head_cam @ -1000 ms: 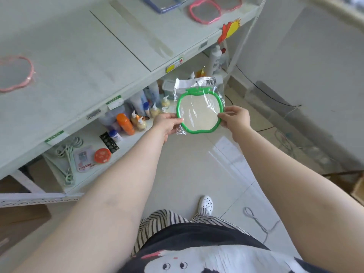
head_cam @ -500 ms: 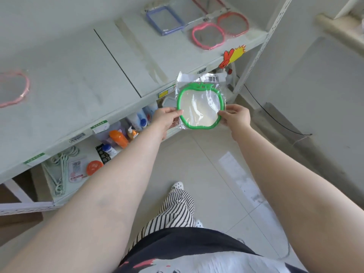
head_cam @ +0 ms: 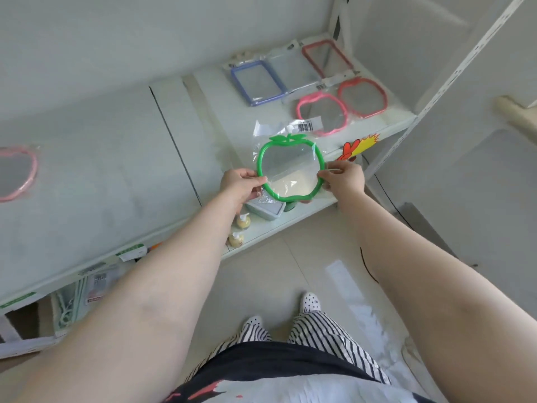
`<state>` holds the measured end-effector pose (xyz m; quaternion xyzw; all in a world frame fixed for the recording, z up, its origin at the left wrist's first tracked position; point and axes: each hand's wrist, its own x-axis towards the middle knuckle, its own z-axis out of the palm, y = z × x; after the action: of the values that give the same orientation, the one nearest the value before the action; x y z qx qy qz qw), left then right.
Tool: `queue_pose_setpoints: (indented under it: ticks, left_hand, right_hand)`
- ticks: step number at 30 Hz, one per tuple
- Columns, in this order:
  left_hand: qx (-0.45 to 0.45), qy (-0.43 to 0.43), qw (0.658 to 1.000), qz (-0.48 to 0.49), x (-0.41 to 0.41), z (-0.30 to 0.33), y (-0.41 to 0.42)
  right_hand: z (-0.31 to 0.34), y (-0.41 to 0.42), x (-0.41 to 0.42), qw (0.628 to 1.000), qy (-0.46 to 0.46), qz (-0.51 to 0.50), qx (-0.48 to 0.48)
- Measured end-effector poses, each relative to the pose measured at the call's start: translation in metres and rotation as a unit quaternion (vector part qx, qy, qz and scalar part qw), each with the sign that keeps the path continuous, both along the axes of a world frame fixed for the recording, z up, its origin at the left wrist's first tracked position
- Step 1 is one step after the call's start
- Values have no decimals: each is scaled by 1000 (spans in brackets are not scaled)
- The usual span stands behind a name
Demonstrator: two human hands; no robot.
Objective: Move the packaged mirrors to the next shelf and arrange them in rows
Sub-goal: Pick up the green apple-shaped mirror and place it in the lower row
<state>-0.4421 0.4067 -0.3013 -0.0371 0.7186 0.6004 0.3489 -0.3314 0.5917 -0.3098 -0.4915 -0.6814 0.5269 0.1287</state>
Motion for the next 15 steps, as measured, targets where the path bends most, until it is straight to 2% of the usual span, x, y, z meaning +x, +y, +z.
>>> queue_pose_setpoints:
  ticks: [15]
  left_hand:
    - [-45,-23,976,213,-60,-19,85]
  right_hand:
    - [-6,97,-123,977,-55,202,36]
